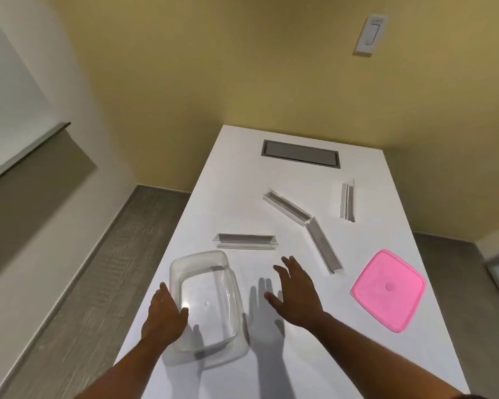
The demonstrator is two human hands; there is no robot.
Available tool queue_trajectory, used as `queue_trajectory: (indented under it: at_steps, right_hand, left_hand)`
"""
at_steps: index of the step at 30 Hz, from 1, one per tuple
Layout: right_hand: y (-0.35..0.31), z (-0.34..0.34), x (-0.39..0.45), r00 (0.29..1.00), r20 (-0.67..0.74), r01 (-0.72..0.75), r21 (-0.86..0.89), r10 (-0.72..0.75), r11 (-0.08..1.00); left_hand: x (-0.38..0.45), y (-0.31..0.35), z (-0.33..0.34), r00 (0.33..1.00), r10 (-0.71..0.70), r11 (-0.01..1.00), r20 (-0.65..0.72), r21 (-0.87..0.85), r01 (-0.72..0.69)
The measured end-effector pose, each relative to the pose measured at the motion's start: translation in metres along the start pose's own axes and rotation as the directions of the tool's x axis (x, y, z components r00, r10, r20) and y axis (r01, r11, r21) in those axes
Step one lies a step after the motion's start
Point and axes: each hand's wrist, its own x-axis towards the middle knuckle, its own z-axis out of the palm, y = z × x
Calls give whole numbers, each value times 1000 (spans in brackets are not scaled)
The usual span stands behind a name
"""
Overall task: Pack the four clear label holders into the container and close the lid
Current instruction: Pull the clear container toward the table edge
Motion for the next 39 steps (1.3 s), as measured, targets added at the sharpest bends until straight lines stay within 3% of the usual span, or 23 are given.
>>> queue_trajectory:
  at_steps: [2,6,13,17,20,24,27,30,32,37,39]
  right_hand:
    - [-12,11,-2,999,42,-12,29,11,1000]
    - [-34,31,-9,993,115,-50,70,41,996]
    - [-56,54,-22,968,199,-198,235,152,952]
    - [-61,55,-29,952,189,-293,346,239,891]
    - [-64,48,-28,918,221,-397,475,330,785]
    - [-62,40,-26,861,275,-492,663,428,564]
    - [-55,35,-26,809,336,-550,724,483,417]
    - [-34,24,-33,783,404,-569,773,473,281]
    - [-16,16,-38,788,412,-559,790,457,253]
    - [38,-6,-54,801,390,-541,796,454,271]
    - [58,-12,-64,804,404,-547,791,436,274]
  left_hand:
    - [-1,-3,1,998,-66,986,19,-150,68]
    - [-9,-5,4,984,-162,946,78,-272,178]
    - [-10,0,5,983,-105,934,152,-323,150]
    - [-17,14,8,977,-105,881,186,-438,178]
    - [-25,31,13,974,-122,825,192,-526,207]
    - [-35,57,21,965,-121,786,231,-572,235]
    - [-38,69,26,956,-97,783,275,-573,244]
    - [-42,78,34,940,-67,702,333,-654,281]
    - [-43,83,35,948,-63,683,312,-679,269]
    - [-31,87,28,995,-76,784,67,-613,101]
    - [-29,84,25,998,-25,808,58,-586,55]
